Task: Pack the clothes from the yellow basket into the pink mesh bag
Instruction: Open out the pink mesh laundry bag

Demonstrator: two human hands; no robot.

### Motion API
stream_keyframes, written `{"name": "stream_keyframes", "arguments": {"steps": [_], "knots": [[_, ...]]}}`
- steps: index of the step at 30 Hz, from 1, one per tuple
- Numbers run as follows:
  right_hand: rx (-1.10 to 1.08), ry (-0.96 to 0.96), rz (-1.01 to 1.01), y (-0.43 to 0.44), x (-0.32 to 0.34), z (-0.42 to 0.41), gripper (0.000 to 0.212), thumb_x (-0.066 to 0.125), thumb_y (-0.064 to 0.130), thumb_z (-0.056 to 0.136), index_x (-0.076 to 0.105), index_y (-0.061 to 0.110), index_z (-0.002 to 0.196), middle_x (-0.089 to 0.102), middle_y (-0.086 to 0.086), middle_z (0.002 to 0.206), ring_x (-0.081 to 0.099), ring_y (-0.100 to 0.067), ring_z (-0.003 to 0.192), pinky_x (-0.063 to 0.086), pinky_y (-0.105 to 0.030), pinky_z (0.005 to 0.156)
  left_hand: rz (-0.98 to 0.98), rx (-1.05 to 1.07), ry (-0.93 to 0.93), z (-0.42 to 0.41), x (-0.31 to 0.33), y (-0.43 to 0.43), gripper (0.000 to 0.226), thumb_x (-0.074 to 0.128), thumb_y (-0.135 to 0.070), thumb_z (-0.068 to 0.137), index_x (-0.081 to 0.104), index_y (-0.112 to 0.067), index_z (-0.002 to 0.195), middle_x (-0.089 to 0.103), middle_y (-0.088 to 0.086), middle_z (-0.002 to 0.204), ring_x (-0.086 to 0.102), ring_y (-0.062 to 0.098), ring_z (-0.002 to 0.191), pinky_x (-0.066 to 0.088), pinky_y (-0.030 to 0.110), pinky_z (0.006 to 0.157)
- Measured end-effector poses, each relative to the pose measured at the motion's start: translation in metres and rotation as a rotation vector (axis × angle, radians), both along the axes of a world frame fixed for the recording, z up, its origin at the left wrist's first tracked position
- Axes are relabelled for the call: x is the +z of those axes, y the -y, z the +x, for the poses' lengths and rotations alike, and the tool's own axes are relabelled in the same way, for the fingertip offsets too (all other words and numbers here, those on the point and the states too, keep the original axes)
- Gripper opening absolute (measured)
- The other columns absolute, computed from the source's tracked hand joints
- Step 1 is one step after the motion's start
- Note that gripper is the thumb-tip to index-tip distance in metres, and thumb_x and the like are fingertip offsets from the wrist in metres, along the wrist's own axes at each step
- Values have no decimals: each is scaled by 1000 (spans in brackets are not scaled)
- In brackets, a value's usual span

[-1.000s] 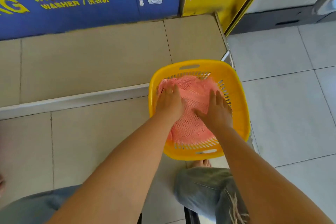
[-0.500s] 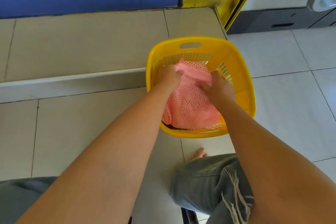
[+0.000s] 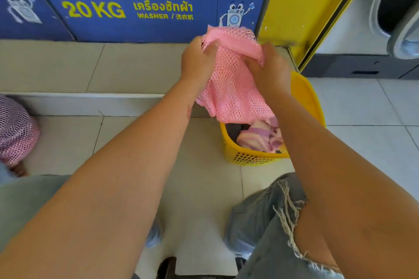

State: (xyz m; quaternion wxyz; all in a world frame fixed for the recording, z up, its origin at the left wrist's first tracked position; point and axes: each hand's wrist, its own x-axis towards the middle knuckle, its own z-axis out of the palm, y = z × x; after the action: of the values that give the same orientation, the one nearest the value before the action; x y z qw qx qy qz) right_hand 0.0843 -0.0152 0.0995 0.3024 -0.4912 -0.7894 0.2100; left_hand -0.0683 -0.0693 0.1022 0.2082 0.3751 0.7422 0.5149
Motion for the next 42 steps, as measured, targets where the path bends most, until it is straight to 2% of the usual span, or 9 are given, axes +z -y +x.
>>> {"name": "stream_keyframes", "arguments": {"steps": [6, 9, 12, 16, 22, 25, 32, 39, 42], "knots": [[183, -173, -9, 26, 47, -95, 32, 56, 42, 94, 50, 12, 103, 53, 5, 86, 49, -17, 77, 33, -29, 58, 212, 273, -209, -76, 54, 44, 33, 54, -29, 101, 62, 0, 112, 67, 7, 104, 59, 24, 94, 39, 30, 79], [258, -269, -32, 39, 62, -136, 35, 58, 42, 92, 50, 9, 99, 57, 3, 84, 54, -19, 76, 43, -35, 66, 305, 340, -278, -107, 72, 66, 33, 54, -27, 101, 61, 4, 109, 57, -5, 88, 48, 11, 74, 39, 18, 68], [297, -264, -95, 46, 50, -159, 41, 60, 43, 91, 53, 5, 106, 63, -5, 93, 58, -25, 83, 45, -38, 70, 229, 333, -295, -127, 63, 83, 31, 53, -27, 102, 61, 2, 110, 56, -5, 91, 47, 9, 77, 34, 12, 64], [314, -113, -308, 44, -8, -159, 31, 58, 40, 93, 49, 13, 103, 58, 0, 90, 56, -24, 83, 38, -31, 60, 7, 181, -98, -144, 13, 97, 18, 59, -28, 98, 61, -11, 102, 60, -3, 88, 56, 19, 87, 42, 32, 74], [286, 256, -348, 31, -86, -133, 35, 46, 47, 96, 50, 19, 118, 63, -9, 106, 60, -32, 95, 50, -42, 80, -227, -4, 250, -141, -43, 102, 25, 69, -18, 93, 56, -12, 114, 61, 3, 105, 59, 18, 94, 49, 28, 78], [300, 420, -241, 25, -104, -129, 42, 37, 50, 98, 54, 20, 122, 64, -13, 111, 57, -37, 102, 47, -42, 86, -293, -54, 231, -140, -57, 98, 23, 69, -15, 93, 53, -16, 109, 53, -4, 94, 51, 11, 82, 41, 21, 66], [336, 387, -275, 33, -114, -128, 31, 37, 34, 102, 56, 10, 102, 62, -15, 94, 55, -34, 92, 36, -33, 69, -347, -103, 126, -138, -68, 99, 25, 69, -14, 92, 47, -15, 102, 49, -6, 90, 45, 6, 73, 35, 22, 60], [319, 388, -342, 40, -109, -134, 35, 37, 35, 102, 53, 5, 97, 65, -18, 95, 59, -37, 90, 45, -40, 75, -252, -107, 607, -148, -69, 115, 48, 76, -22, 87, 53, -19, 129, 60, 6, 130, 61, 20, 116, 49, 41, 102], [319, 410, -343, 44, -109, -136, 27, 39, 36, 100, 51, 12, 94, 65, -16, 99, 59, -38, 95, 48, -41, 77, -165, -63, 686, -147, -73, 117, 39, 71, -19, 91, 57, -12, 127, 62, 17, 133, 64, 25, 114, 47, 47, 108]]}}
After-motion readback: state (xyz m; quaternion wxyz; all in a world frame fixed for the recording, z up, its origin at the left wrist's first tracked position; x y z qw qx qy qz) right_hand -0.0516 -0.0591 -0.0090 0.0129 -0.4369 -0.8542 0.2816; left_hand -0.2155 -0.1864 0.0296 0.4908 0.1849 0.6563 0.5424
